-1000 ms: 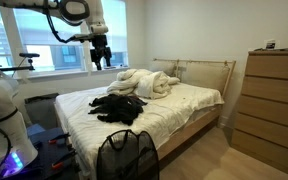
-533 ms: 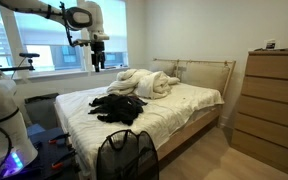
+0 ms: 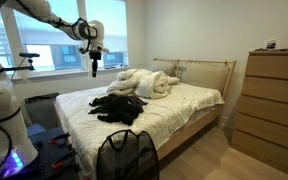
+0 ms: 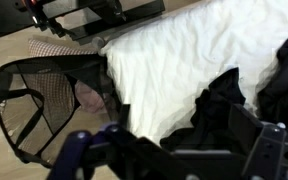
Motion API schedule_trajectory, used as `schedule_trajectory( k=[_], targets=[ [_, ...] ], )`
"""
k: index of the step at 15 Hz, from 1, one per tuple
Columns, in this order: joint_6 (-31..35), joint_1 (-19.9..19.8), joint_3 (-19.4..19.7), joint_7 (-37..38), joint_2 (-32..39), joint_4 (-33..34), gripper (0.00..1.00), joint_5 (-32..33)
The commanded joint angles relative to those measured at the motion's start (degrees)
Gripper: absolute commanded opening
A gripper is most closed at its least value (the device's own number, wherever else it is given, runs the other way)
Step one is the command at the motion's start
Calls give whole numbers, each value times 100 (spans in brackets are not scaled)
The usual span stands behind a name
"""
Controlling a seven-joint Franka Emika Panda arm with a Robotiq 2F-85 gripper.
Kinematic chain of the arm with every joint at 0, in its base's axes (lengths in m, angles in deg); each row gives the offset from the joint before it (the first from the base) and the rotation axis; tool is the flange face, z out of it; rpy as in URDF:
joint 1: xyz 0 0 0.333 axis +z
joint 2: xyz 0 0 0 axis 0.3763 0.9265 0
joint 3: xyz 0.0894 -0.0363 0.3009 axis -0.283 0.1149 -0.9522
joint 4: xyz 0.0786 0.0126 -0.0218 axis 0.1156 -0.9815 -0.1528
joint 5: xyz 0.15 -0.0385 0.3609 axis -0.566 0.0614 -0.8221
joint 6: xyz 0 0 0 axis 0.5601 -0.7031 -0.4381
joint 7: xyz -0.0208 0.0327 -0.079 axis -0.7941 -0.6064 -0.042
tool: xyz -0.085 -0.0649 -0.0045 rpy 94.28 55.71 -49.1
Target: Pick up the pink shirt and throw it in the laundry bag
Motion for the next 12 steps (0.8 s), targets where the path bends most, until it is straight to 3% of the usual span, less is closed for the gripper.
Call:
schedule_trajectory(
  k=[1,2,5,12],
  targets=[
    [-532,196,-89,-318,773,716,100,17],
    [-199,169,-29,-140,380,283,100,8],
    [-288,274,-45,-160,726,518,100,10],
    [-352,274,-38,-168,762,598,100,11]
  ],
)
